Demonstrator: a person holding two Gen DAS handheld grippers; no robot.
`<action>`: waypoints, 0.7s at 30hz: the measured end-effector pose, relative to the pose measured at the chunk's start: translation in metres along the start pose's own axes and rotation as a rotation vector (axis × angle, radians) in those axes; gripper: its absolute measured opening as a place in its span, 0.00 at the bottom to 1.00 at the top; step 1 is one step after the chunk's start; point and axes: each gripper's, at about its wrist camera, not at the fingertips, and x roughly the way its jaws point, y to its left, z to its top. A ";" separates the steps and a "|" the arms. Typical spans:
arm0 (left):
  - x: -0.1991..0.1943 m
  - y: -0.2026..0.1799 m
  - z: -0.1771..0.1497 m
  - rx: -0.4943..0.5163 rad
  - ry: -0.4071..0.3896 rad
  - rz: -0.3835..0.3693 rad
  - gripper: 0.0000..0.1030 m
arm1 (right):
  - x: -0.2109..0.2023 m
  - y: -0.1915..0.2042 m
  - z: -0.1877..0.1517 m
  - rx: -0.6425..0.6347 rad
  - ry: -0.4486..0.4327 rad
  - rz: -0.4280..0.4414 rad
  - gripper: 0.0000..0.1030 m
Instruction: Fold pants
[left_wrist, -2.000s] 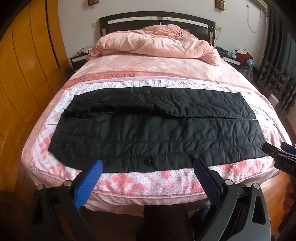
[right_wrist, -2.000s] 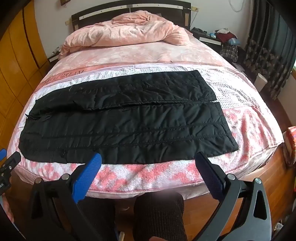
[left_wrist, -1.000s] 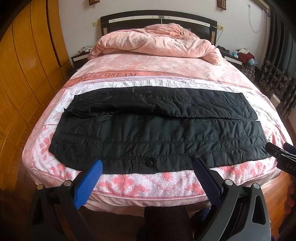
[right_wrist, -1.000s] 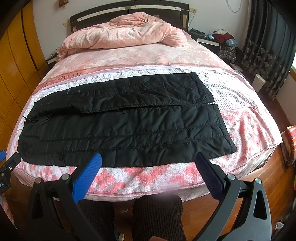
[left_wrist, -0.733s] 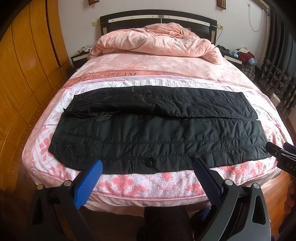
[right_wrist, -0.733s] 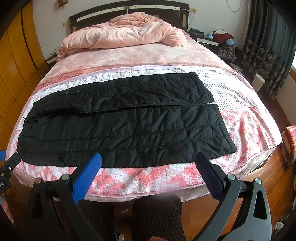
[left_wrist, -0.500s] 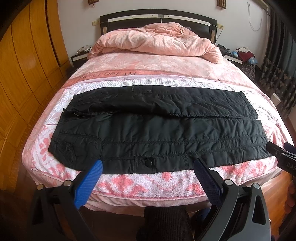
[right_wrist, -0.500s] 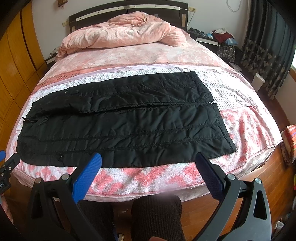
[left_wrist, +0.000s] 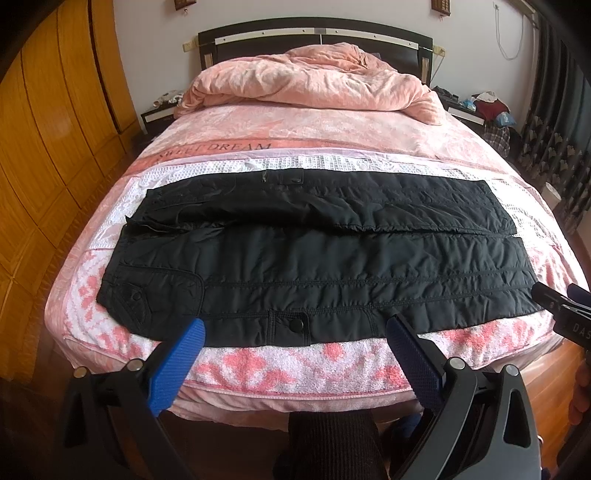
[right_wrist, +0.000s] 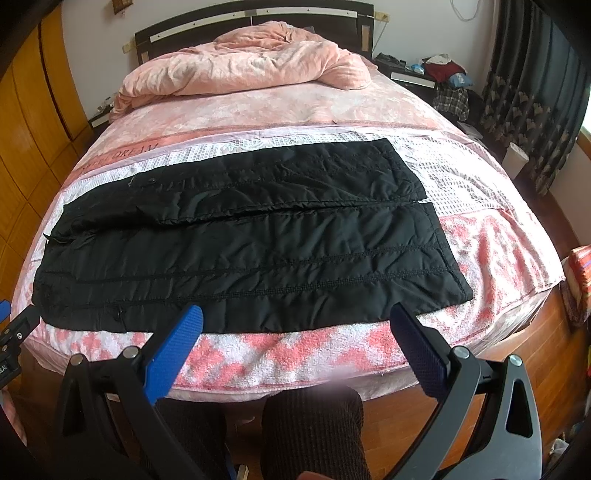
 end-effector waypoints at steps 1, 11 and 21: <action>0.000 0.000 0.000 0.001 0.000 0.000 0.96 | 0.000 0.000 0.000 0.000 0.001 -0.001 0.98; 0.000 -0.001 0.001 0.001 0.002 0.001 0.96 | 0.001 -0.002 -0.001 0.006 0.002 -0.002 0.98; 0.002 -0.002 0.000 0.000 0.004 0.002 0.96 | 0.002 -0.002 -0.001 0.006 0.001 -0.004 0.98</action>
